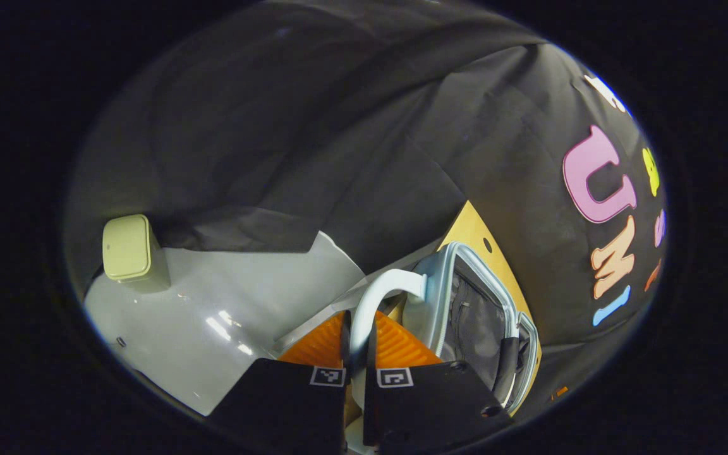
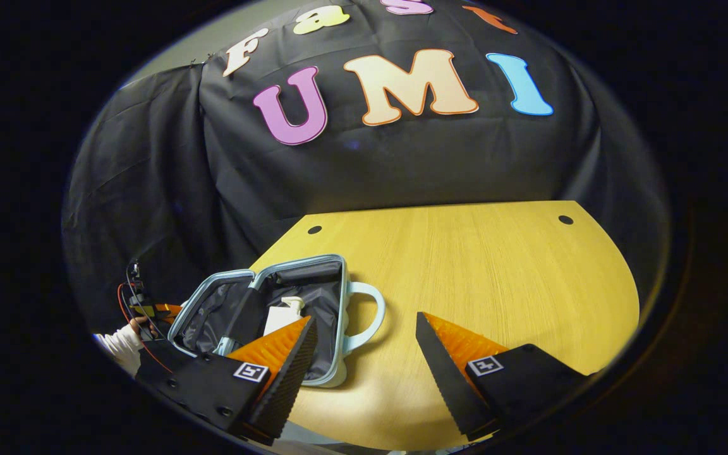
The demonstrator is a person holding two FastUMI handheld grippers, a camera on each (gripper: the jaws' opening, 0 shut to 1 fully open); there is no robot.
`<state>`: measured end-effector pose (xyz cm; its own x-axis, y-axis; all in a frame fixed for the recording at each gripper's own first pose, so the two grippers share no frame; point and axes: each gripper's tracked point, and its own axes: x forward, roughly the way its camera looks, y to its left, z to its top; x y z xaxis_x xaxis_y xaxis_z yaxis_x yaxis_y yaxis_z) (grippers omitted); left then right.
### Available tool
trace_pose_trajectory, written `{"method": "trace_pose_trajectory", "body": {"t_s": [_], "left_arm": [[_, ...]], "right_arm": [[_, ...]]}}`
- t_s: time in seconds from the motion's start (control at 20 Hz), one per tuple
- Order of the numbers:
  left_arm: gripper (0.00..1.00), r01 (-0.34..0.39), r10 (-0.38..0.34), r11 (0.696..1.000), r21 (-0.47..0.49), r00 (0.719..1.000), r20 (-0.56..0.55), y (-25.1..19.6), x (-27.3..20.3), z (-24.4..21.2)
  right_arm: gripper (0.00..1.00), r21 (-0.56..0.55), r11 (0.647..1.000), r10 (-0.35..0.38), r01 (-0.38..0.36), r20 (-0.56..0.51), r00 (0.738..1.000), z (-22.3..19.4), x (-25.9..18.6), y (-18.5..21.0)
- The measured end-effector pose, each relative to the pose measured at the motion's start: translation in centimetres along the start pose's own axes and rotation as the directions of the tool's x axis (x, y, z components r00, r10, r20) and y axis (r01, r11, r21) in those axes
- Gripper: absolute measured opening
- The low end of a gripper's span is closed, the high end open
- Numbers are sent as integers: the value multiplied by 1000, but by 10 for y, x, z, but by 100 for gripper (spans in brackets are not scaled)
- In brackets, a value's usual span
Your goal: First open the suitcase, pack the skin care products into it, and then close the suitcase.
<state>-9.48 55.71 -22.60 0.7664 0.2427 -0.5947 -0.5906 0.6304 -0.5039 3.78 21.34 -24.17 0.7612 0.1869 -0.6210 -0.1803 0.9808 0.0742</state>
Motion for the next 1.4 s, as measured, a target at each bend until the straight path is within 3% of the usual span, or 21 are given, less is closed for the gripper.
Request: {"method": "trace_pose_trajectory", "body": {"t_s": [0.05,0.1,0.2,0.25,0.5,0.65,0.95,1.25,1.4], "left_arm": [[2,-6,6,1000,11,1000,-5,-4,-3,1],[0,-15,15,999,33,1000,-4,-10,-7,4],[0,-17,15,997,76,1000,18,-27,-20,16],[0,-7,4,996,91,999,32,-41,-29,26],[0,102,-122,980,171,987,105,-148,-83,58],[0,148,-189,944,294,975,116,-217,-111,53],[0,142,-235,842,521,965,117,-338,-128,-2],[0,224,-302,772,594,953,33,-432,-105,-88],[0,252,-301,736,629,953,-29,-469,-78,-140]], "right_arm": [[94,1,1000,-4,4,2,1000,-1,-2,-3],[98,1,1000,-7,7,5,1000,-1,-3,-6],[94,2,1000,-9,8,19,1000,3,-6,-11],[98,1,1000,-10,10,27,1000,4,-7,-12],[98,14,1000,-7,6,61,998,14,-16,-29],[98,7,1000,-12,11,81,997,20,-26,-45],[98,0,1000,-24,25,115,993,26,-42,-80],[98,16,999,-37,35,139,990,29,-58,-114],[98,37,998,-52,47,152,987,30,-66,-133]]}}
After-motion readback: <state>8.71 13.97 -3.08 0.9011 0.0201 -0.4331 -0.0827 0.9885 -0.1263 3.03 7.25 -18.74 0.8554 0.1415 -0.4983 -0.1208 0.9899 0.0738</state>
